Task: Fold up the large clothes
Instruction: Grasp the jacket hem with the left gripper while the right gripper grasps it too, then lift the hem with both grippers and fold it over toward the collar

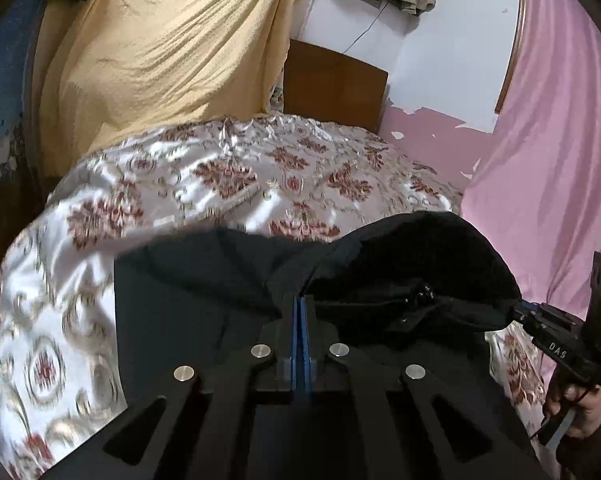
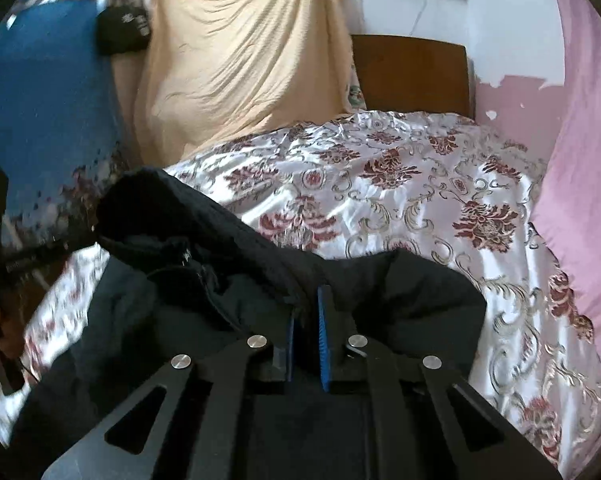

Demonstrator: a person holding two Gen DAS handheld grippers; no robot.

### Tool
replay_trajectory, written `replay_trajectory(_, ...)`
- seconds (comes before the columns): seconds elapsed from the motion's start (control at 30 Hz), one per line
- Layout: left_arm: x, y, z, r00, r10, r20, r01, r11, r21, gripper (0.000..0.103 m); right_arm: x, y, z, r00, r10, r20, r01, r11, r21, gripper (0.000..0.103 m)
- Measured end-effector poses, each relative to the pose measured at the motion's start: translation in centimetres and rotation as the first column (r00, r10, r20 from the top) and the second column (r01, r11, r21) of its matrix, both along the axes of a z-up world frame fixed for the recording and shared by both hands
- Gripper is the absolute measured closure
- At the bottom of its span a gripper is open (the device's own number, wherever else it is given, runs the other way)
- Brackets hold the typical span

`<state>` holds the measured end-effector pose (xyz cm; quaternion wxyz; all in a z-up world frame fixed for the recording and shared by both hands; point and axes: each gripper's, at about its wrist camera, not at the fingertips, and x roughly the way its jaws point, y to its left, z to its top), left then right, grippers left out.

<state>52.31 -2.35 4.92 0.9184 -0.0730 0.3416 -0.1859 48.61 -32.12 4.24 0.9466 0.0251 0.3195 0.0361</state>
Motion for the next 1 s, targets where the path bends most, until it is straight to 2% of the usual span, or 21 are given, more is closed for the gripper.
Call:
replay_trajectory(0.2, 0.6, 0.5, -4.5, 0.995, 0.03, -0.099, -0.031, 1.0, -0.005, 0.101, -1.3, 0.5, -4.0, 0.999, -0.005, -0.043, 0.001, 0.994, -0.107, 0.096)
replay_trajectory(0.4, 3.5, -0.3, -9.3, 0.985, 0.06, -0.165, -0.052, 0.997, 0.05, 0.101, 0.8, 0.2, -8.2, 0.994, -0.042, -0.099, 0.027, 0.989, -0.148, 0.097)
replay_trajectory(0.5, 4.0, -0.8, -10.8, 0.982, 0.059, -0.18, -0.049, 0.997, 0.061, 0.101, 1.6, 0.4, -9.9, 0.993, -0.047, -0.109, 0.028, 0.985, -0.171, 0.097)
replay_trajectory(0.7, 3.9, 0.2, -9.5, 0.98, 0.022, -0.2, -0.02, 1.0, 0.014, 0.1, 1.2, 0.7, -9.4, 0.996, -0.041, -0.075, 0.028, 0.986, -0.163, 0.095)
replay_trajectory(0.77, 3.8, 0.6, -8.5, 0.975, 0.02, -0.223, -0.014, 0.999, 0.029, 0.1, 1.0, 0.4, -8.5, 0.998, -0.024, -0.062, 0.015, 0.991, -0.13, 0.093)
replay_trajectory(0.83, 3.4, 1.3, -7.4, 0.979, 0.013, -0.205, -0.005, 0.999, 0.042, 0.1, 0.6, -0.2, -7.0, 0.998, 0.003, -0.058, -0.008, 0.996, -0.087, 0.091)
replay_trajectory(0.87, 3.2, 1.7, -6.6, 0.984, 0.001, -0.179, 0.006, 0.999, 0.042, 0.1, 0.4, -0.5, -6.2, 0.998, 0.024, -0.055, -0.028, 0.997, -0.078, 0.086)
replay_trajectory(0.9, 3.0, 2.1, -5.8, 0.989, -0.01, -0.145, 0.017, 0.999, 0.048, 0.1, 0.2, -0.7, -5.5, 0.998, 0.036, -0.05, -0.04, 0.996, -0.078, 0.075)
replay_trajectory(0.97, 3.2, 2.4, -3.6, 0.999, -0.023, -0.039, 0.026, 0.997, 0.076, 0.087, 0.0, -1.8, -3.4, 0.997, 0.07, -0.022, -0.071, 0.996, -0.059, 0.063)
replay_trajectory(1.0, 4.1, 2.0, -2.3, 1.0, -0.011, 0.011, 0.01, 0.995, 0.097, 0.065, 0.3, -2.2, -2.6, 0.997, 0.074, -0.009, -0.074, 0.996, -0.043, 0.062)
